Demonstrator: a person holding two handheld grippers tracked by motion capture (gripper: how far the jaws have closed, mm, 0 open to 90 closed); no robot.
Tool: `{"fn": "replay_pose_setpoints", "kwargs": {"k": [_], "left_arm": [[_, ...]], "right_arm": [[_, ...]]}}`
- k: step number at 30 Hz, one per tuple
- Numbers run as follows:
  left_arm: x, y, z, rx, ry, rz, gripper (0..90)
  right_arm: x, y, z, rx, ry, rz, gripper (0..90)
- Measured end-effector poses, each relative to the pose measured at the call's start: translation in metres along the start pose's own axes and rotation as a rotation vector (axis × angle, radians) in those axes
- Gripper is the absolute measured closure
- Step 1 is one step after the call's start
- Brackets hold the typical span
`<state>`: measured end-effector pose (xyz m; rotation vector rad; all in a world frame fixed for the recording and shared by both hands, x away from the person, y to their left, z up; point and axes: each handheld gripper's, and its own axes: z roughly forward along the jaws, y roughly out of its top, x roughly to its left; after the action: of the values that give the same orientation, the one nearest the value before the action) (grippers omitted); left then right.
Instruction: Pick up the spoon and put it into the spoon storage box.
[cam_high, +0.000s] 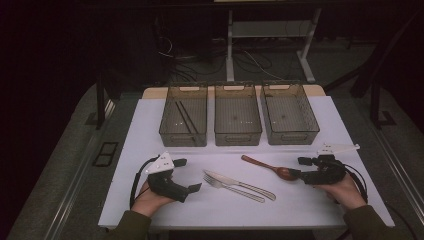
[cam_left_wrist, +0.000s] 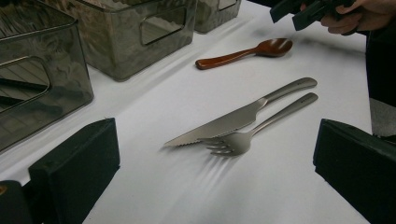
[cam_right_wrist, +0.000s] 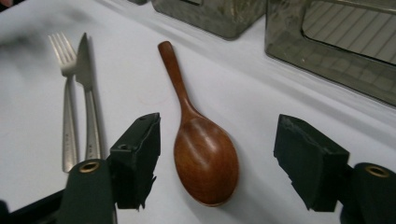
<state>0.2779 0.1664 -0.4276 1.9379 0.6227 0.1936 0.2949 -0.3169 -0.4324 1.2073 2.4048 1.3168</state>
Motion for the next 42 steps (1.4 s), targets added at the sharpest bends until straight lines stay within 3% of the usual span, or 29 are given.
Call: {"fn": "replay_pose_setpoints", "kwargs": {"k": [28, 42], "left_arm": [[0.0, 0.0, 0.0, 0.004, 0.002, 0.004, 0.0], [0.0, 0.0, -0.001, 0.002, 0.004, 0.003, 0.0]], "right_arm": [[0.003, -0.005, 0.024, 0.112, -0.023, -0.013, 51.9], [0.007, -0.006, 0.025, 0.145, -0.024, -0.071, 56.2]]}}
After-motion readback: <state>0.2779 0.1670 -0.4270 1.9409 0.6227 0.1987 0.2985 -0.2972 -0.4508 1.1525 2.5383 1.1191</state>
